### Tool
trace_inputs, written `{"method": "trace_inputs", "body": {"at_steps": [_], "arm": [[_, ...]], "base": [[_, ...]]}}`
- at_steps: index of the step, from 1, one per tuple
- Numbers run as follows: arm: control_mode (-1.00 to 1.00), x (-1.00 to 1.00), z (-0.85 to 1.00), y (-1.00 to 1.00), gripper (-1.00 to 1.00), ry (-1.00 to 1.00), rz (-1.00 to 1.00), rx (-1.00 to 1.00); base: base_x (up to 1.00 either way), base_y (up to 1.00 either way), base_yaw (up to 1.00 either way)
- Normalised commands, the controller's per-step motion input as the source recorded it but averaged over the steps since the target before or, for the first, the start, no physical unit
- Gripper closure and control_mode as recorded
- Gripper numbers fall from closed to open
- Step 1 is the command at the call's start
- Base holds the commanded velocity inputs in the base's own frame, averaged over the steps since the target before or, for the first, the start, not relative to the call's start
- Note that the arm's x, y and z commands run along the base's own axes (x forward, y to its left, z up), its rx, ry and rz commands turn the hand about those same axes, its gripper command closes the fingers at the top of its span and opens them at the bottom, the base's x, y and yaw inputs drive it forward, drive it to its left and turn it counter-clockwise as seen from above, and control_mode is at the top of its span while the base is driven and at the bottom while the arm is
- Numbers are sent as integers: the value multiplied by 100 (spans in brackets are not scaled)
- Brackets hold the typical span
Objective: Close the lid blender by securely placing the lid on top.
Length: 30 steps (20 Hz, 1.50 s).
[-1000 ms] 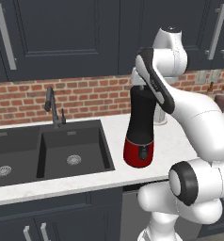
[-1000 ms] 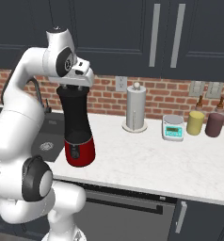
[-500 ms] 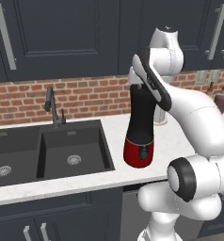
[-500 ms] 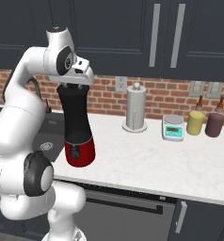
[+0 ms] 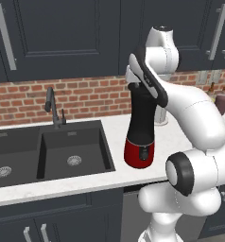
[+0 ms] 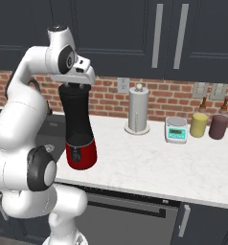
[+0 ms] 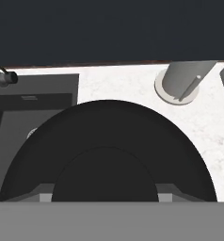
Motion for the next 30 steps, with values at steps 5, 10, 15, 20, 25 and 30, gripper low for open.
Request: {"method": "trace_inputs", "body": {"at_steps": [5,10,15,20,25,30], "arm": [[-100,10,-6,0,100,0,0,0],[-100,6,-7,0,100,0,0,0],[-100,0,-6,-1,100,0,0,0],[-100,0,-2,-1,100,0,0,0],[-100,-3,-1,0,100,0,0,0],[-100,-3,-1,-1,100,0,0,0]], "base": [[0,0,0],[0,0,0],[0,0,0],[0,0,0],[0,0,0],[0,0,0]]}}
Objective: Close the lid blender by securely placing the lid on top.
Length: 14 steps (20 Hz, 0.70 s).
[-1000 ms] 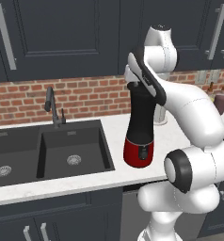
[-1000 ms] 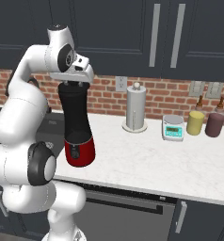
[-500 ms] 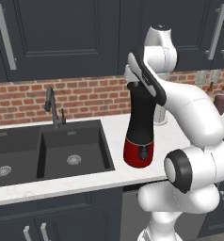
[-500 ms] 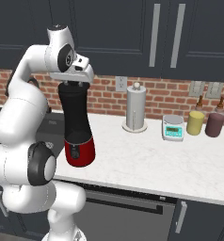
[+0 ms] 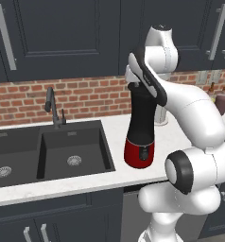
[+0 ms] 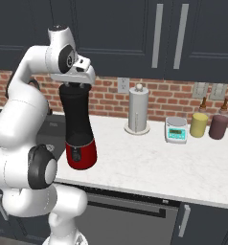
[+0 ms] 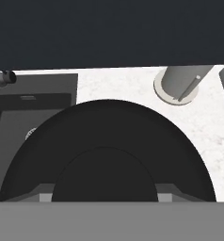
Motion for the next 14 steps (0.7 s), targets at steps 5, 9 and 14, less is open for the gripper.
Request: {"method": "trace_inputs", "body": {"at_steps": [5,9,14], "arm": [[-100,-6,0,-3,100,0,0,0],[-100,-8,-1,-8,100,0,0,0],[-100,-15,-1,-10,100,0,0,0]], "base": [[0,0,0],[0,0,0],[0,0,0]]}}
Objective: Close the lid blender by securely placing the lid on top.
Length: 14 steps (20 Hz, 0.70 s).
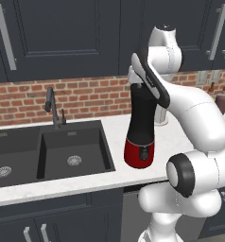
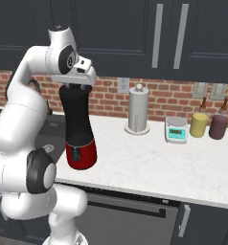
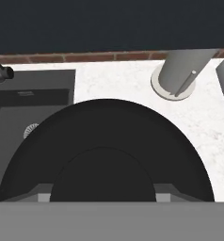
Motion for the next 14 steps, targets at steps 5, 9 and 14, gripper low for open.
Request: {"method": "trace_inputs", "body": {"at_steps": [5,9,14], "arm": [[-100,-10,0,-1,100,0,0,0],[-100,-1,0,0,100,0,0,0],[-100,0,0,7,100,0,0,0]], "base": [[0,0,0],[0,0,0],[0,0,0]]}}
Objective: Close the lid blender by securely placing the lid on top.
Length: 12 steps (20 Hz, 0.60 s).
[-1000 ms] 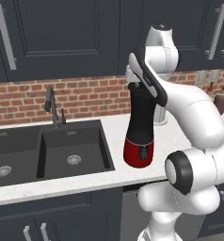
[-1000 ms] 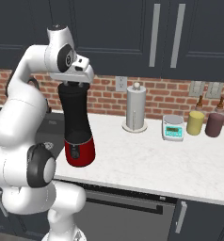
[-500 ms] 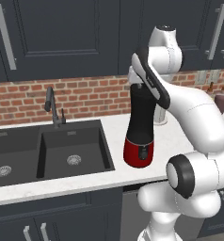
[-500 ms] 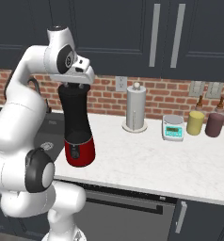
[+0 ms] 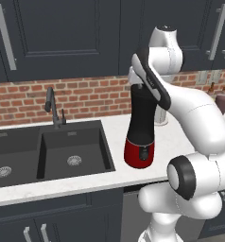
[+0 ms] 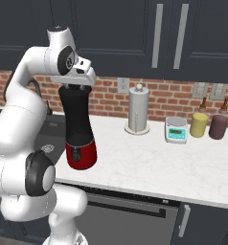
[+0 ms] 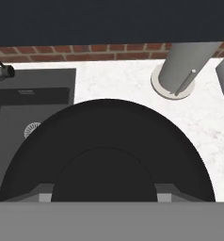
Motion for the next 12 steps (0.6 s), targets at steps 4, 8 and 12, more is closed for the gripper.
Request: {"method": "trace_inputs", "body": {"at_steps": [4,8,12], "arm": [[-100,0,0,9,100,0,0,0],[-100,0,0,9,100,0,0,0],[-100,0,-2,1,100,0,0,0]], "base": [[0,0,0],[0,0,0],[0,0,0]]}}
